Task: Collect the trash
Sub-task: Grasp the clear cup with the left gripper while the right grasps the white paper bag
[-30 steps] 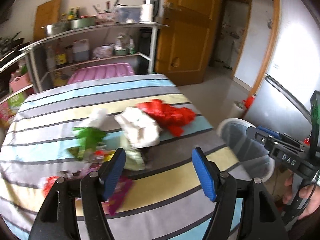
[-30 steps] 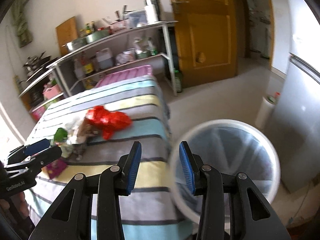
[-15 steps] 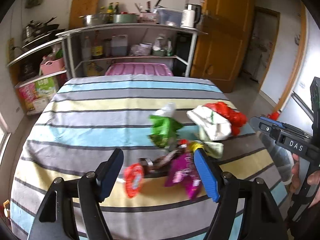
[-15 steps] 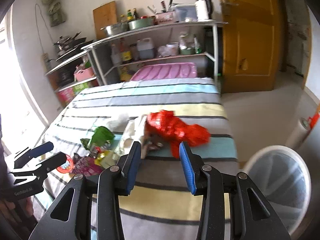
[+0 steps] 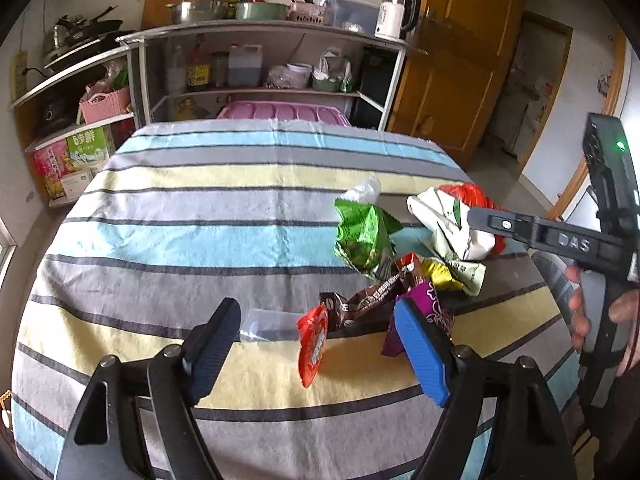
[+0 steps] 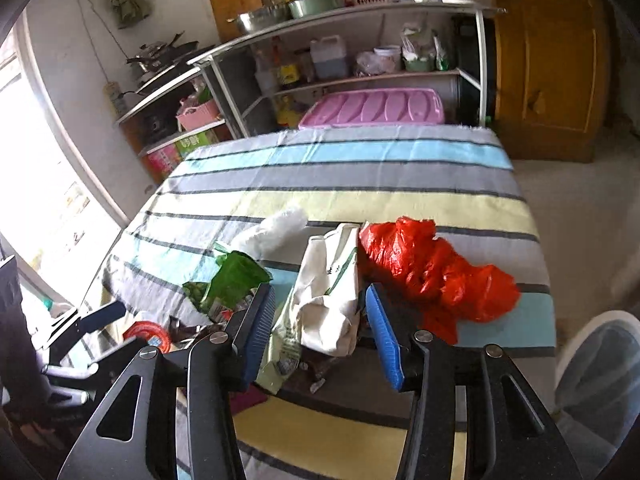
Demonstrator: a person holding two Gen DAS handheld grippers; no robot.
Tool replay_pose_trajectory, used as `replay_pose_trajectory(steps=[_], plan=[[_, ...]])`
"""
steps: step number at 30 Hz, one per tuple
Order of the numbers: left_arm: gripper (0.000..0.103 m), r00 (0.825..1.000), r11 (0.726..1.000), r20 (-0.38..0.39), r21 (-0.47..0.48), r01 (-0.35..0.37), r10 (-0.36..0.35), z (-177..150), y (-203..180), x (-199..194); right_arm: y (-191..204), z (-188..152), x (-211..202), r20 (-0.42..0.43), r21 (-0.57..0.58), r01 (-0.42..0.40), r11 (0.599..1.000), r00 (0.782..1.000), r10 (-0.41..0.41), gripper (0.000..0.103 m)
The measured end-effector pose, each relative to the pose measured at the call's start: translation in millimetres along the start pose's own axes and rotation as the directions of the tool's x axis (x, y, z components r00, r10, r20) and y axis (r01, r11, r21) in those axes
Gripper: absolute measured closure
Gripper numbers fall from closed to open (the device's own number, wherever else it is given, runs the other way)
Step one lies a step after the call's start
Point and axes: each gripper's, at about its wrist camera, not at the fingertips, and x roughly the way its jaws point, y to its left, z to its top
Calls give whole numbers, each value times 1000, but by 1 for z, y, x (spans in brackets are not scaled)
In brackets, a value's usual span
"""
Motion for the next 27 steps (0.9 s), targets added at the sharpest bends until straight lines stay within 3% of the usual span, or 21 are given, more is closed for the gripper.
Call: replay_pose_trajectory(steps=[8,12,19,25,27], plan=[[22,999,1000,-43,-15,-4,4,-1,5,15,-6,3,12,-18,25,8,1000,1000,-7,55],[22,998,999,-51,-16,-31,30,-4,7,18,-4,2,15,-24,21,10,1000,1000,-10,71],[23,998,998,-55,-56,-27,23,-7,19,18,-3,0,13,-10,18,16,1000,1000,-15,72],[48,997,998,-71,-56,-5,1,-8,20,22,-3,-2,10,1,16,13,1000,1000,-13,73],[52,997,999,-71,-53,-3,-1,-8,19,22,-3,-1,9,4,17,14,1000,1000,-14,73]])
